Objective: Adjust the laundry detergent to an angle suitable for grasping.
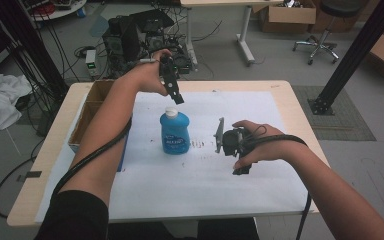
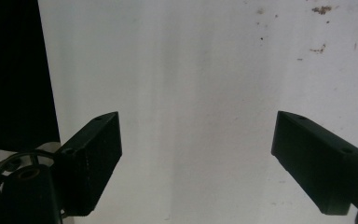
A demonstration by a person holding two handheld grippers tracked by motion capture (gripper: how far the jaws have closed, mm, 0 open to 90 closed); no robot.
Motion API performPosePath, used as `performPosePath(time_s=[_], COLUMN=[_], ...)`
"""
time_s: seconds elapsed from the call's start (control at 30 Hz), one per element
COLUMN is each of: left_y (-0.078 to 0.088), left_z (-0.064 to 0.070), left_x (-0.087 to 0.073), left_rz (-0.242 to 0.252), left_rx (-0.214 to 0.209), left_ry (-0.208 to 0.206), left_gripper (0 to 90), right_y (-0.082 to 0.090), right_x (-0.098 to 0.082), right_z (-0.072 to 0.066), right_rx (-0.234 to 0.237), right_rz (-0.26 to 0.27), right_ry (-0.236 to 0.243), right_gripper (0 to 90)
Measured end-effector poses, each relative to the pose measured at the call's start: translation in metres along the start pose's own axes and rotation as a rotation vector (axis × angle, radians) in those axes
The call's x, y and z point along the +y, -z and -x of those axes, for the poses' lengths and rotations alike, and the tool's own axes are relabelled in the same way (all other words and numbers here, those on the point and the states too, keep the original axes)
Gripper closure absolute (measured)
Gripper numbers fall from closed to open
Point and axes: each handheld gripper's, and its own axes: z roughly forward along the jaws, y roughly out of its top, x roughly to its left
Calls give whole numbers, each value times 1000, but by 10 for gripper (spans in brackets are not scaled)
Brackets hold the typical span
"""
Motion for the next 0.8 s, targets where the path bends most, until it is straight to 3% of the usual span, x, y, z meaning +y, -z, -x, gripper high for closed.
performPosePath(time_s=[0.23,0.33,0.8], left_y=[4,9,10], left_z=[-2,-4,-1], left_x=[0,0,0], left_rz=[-21,-4,-27], left_rx=[11,16,27], left_ry=[5,3,-2], left_gripper=[1,1,1], right_y=[4,9,7], right_x=[0,-3,1], right_z=[3,3,1], right_rx=[3,-8,-9], right_rz=[9,33,22], right_ry=[10,4,22], right_gripper=[163,157,161])
